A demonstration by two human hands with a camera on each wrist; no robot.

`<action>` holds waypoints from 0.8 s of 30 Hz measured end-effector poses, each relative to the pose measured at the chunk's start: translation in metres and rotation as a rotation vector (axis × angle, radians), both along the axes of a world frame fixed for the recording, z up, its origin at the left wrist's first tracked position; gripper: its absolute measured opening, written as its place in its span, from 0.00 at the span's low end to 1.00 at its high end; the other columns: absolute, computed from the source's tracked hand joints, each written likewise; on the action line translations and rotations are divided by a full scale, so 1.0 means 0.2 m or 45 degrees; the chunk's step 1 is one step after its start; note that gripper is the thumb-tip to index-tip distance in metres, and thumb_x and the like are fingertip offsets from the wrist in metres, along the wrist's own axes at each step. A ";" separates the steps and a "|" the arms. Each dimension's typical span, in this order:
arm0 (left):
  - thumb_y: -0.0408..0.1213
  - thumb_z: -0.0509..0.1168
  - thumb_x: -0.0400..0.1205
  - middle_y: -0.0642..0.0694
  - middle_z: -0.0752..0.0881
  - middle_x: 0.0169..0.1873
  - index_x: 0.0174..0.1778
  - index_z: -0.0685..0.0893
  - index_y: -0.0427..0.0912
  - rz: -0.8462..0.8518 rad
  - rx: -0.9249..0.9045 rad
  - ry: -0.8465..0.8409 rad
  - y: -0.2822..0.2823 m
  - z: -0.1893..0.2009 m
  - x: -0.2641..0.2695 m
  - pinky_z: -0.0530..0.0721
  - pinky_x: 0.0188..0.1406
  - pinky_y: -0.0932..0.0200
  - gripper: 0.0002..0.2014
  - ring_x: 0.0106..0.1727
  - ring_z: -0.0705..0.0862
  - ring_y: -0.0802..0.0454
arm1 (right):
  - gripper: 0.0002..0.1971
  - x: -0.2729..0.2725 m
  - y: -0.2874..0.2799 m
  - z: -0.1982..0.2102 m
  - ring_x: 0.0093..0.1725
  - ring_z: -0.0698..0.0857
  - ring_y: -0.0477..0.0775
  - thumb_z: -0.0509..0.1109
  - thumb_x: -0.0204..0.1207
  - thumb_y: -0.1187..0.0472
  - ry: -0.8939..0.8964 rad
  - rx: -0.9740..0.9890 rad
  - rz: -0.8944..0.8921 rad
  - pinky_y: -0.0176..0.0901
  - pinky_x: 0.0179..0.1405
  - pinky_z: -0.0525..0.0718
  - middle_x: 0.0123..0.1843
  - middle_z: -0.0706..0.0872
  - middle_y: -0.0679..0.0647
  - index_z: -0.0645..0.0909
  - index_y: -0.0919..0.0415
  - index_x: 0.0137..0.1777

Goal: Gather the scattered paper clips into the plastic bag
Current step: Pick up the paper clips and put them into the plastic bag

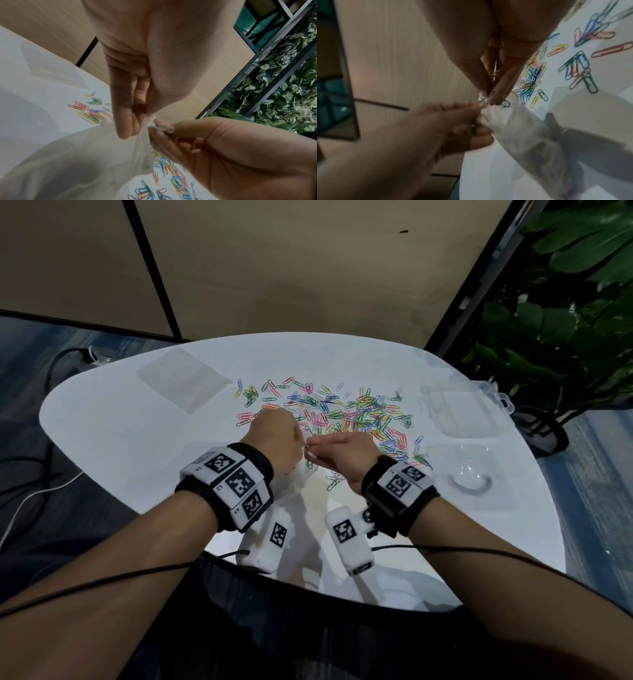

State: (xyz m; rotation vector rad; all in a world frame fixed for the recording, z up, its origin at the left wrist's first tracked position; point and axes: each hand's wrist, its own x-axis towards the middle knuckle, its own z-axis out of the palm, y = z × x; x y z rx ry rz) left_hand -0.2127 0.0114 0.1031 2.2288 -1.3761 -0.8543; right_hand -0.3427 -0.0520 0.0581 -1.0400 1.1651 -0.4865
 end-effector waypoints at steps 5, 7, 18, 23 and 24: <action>0.30 0.70 0.80 0.42 0.90 0.38 0.45 0.91 0.40 0.028 -0.069 0.019 -0.01 -0.01 -0.01 0.92 0.49 0.48 0.05 0.43 0.90 0.44 | 0.15 0.06 0.07 -0.04 0.43 0.90 0.65 0.71 0.68 0.76 0.236 -0.215 0.163 0.61 0.55 0.89 0.39 0.91 0.63 0.90 0.56 0.30; 0.31 0.70 0.80 0.43 0.90 0.38 0.46 0.91 0.40 0.014 -0.083 0.013 -0.01 -0.02 -0.01 0.92 0.49 0.49 0.05 0.41 0.90 0.44 | 0.09 0.06 0.08 -0.03 0.39 0.90 0.64 0.70 0.70 0.68 0.370 -0.393 0.246 0.57 0.48 0.91 0.36 0.91 0.63 0.90 0.59 0.33; 0.29 0.68 0.81 0.44 0.87 0.36 0.45 0.91 0.38 0.041 -0.095 0.026 0.01 -0.01 0.03 0.92 0.49 0.47 0.06 0.41 0.91 0.44 | 0.13 0.08 0.07 0.07 0.34 0.81 0.47 0.65 0.73 0.72 0.758 -0.927 0.710 0.33 0.43 0.76 0.37 0.88 0.51 0.92 0.61 0.44; 0.29 0.67 0.82 0.40 0.91 0.39 0.47 0.91 0.38 0.059 -0.097 0.041 0.02 0.02 0.06 0.92 0.49 0.48 0.07 0.41 0.92 0.42 | 0.17 0.02 0.04 0.13 0.49 0.90 0.47 0.66 0.70 0.72 0.515 -1.002 0.578 0.42 0.50 0.88 0.47 0.92 0.46 0.90 0.51 0.34; 0.28 0.67 0.81 0.40 0.91 0.41 0.48 0.91 0.38 0.063 -0.098 0.037 0.02 0.02 0.08 0.91 0.51 0.48 0.08 0.44 0.92 0.42 | 0.19 -0.02 0.01 0.13 0.51 0.89 0.45 0.64 0.69 0.74 0.467 -1.044 0.505 0.41 0.49 0.88 0.49 0.92 0.45 0.89 0.50 0.34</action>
